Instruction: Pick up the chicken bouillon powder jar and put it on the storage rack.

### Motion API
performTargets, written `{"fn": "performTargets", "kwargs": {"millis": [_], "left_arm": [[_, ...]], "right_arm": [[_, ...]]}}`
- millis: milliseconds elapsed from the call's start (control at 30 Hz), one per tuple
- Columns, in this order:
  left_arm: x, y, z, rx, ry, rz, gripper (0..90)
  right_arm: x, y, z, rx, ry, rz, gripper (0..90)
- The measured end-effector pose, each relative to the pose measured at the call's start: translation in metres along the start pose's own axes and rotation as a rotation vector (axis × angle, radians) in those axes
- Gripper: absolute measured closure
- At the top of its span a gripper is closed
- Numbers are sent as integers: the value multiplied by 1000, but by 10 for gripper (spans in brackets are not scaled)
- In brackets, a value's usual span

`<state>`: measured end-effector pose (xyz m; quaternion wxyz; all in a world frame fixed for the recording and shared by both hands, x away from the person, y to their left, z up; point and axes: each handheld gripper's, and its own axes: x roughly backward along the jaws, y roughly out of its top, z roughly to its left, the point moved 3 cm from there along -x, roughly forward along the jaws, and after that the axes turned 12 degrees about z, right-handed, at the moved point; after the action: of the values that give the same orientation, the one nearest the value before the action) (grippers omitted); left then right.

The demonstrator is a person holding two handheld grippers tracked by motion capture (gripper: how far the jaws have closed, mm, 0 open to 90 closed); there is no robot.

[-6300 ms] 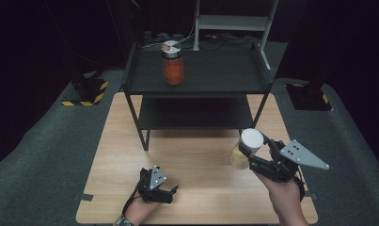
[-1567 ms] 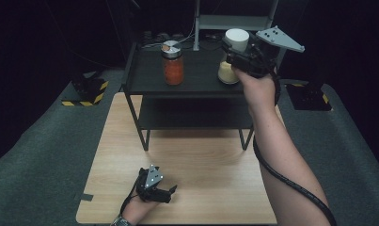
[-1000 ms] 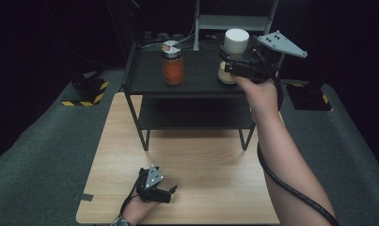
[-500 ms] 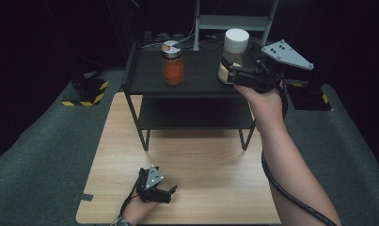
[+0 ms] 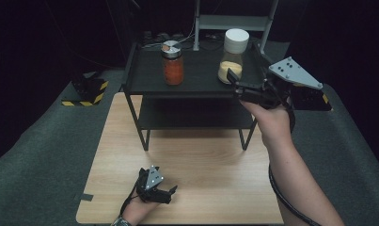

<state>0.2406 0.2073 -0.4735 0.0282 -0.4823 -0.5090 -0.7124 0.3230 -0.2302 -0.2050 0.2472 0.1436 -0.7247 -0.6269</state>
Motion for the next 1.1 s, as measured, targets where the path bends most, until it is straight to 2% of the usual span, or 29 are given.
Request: {"fn": "performTargets", "kwargs": {"millis": [167,333,767,833,867,900,1100], "left_arm": [[0,0,0,-1,0,-1,11],[0,-1,0,-3,-1,-3,11],[1,-2,1,-3,-7,-11,11],[1,-2,1,-3,-7,-10,11],[1,-2,1,-3,-7,-10,11],[1,-2,1,-3,-7,-10,11],[1,-2,1,-4,-7,-13,11]], "right_arm": [[5,-9,1,4,5,0,0],[10,-25,4,15,10,20,0],[30,-91,13,56,38,99,0],[31,-94,13,57,37,104,0],[33,-102,14,58,38,116,0],[33,-102,14,58,38,116,0],[40,-129,16,48,46,158,0]]}}
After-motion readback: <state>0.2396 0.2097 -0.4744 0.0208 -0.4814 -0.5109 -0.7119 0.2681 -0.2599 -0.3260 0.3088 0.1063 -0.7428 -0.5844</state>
